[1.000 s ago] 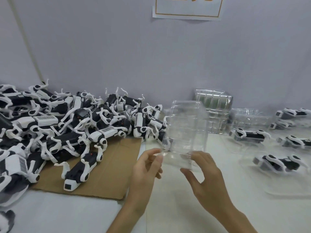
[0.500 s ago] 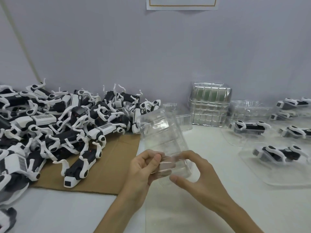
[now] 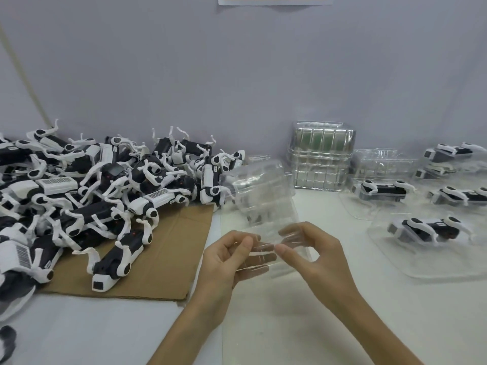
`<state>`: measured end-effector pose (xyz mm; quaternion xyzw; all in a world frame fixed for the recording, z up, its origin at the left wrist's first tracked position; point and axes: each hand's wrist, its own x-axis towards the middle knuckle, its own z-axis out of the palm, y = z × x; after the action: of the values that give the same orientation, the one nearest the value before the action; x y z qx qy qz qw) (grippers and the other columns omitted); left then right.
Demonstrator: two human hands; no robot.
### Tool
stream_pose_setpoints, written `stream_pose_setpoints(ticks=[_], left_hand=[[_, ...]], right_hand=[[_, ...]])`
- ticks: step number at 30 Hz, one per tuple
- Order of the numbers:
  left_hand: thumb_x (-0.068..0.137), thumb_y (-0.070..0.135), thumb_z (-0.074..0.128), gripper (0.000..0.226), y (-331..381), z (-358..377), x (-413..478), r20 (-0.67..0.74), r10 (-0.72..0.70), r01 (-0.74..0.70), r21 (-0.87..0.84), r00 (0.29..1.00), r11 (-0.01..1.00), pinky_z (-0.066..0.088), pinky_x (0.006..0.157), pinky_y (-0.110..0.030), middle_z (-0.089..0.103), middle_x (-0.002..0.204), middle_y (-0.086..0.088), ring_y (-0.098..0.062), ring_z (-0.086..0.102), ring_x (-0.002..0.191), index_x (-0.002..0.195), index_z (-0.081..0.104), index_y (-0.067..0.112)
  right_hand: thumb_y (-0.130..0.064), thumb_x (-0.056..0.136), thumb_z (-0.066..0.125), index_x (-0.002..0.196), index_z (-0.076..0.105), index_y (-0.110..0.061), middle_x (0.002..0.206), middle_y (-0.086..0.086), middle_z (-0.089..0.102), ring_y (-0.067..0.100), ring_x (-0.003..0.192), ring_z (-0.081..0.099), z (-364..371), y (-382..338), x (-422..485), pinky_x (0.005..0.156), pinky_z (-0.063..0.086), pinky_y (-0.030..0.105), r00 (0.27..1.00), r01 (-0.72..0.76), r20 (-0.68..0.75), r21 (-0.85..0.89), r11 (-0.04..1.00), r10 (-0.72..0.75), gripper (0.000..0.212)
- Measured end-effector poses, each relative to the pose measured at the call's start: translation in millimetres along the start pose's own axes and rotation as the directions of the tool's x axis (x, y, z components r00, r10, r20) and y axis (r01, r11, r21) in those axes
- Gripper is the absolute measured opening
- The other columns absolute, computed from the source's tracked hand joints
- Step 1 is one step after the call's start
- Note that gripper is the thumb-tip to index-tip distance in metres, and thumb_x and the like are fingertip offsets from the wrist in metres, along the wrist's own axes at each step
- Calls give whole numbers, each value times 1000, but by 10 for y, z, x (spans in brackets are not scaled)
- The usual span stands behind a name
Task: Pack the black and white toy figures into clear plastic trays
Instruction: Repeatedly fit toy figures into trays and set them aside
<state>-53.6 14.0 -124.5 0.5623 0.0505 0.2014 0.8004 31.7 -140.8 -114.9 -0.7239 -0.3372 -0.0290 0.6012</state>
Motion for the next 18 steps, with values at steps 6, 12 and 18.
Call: stream_pose_setpoints(ticks=[6, 12, 18], left_hand=[[85, 29, 62, 33, -15, -51, 30, -36, -1, 0, -18, 999, 1000, 59, 69, -28, 75, 101, -18, -34, 73, 93, 103, 64, 1], [82, 27, 63, 23, 3, -120, 63, -156, -4, -9, -86, 988, 996, 56, 57, -24, 75, 86, -12, -22, 74, 73, 94, 66, 8], [101, 26, 50, 16, 4, -210, 83, -332, -164, 63, -294, 929, 954, 43, 42, -18, 61, 65, 4, -8, 56, 51, 92, 62, 18]], right_hand=[[-18, 79, 83, 90, 72, -25, 84, -2, 74, 13, 85, 69, -94, -1, 65, 76, 46, 10, 998, -48, -40, 99, 994, 52, 17], [-33, 76, 71, 91, 69, -30, 83, 3, 73, 15, 88, 69, -180, 5, 97, 78, 48, 21, 980, -30, -187, 202, 979, 69, 16], [-18, 74, 63, 102, 63, -27, 85, -2, 69, 14, 91, 64, -382, -22, 133, 89, 45, 36, 950, 94, -303, 40, 995, -78, 30]])
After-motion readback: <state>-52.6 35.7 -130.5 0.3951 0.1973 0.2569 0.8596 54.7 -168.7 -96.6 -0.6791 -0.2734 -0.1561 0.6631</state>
